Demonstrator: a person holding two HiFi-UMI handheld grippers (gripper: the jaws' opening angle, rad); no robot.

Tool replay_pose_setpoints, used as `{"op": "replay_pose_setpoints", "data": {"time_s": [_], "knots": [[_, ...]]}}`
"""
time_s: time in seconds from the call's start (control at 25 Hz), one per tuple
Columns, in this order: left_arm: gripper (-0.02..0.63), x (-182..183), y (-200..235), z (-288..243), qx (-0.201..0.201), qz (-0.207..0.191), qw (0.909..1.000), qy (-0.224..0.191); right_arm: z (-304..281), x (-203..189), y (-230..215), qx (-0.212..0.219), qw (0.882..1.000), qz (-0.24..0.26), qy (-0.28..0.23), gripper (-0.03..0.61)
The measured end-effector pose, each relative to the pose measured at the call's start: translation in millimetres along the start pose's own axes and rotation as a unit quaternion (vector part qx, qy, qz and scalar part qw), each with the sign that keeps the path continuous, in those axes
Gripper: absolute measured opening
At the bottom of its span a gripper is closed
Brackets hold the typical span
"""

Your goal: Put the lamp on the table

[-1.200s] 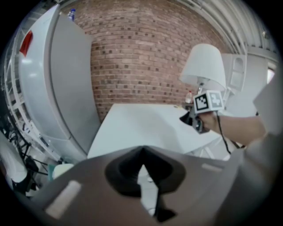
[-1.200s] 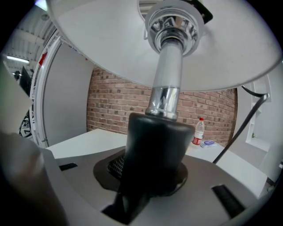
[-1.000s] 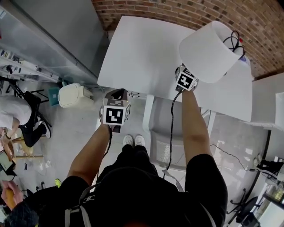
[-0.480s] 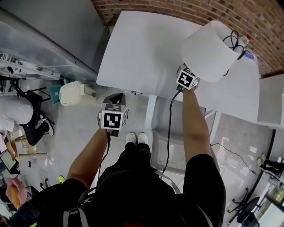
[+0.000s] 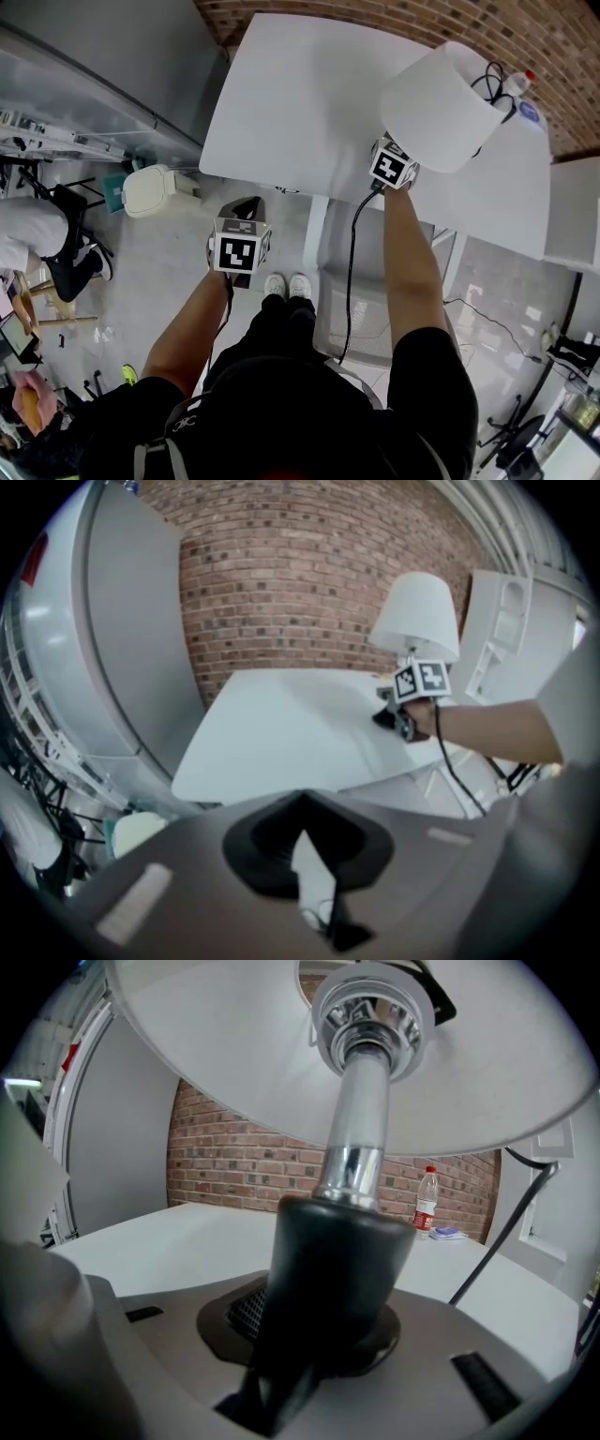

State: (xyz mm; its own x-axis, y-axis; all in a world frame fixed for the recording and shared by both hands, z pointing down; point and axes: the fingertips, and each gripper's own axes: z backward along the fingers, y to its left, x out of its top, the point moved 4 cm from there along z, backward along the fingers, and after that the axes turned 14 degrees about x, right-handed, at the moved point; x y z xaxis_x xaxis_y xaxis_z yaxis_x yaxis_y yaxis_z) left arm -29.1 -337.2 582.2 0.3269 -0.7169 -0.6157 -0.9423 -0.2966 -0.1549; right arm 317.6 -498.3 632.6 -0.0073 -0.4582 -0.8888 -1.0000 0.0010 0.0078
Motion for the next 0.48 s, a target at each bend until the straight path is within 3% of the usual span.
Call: {"op": "replay_pose_setpoints", "data": {"time_s": [0.16,0.48], "knots": [[-0.002,-5,2,0,0.005,0.009,0.9999,0.004,-1,-9,2,-0.001,1.0,0.018,0.001,0.106],[-0.002,-24,4,-1,0.004,0.013,0.9998,0.015,11,0,12,-0.017,0.998,0.051,-0.045,0.106]]}}
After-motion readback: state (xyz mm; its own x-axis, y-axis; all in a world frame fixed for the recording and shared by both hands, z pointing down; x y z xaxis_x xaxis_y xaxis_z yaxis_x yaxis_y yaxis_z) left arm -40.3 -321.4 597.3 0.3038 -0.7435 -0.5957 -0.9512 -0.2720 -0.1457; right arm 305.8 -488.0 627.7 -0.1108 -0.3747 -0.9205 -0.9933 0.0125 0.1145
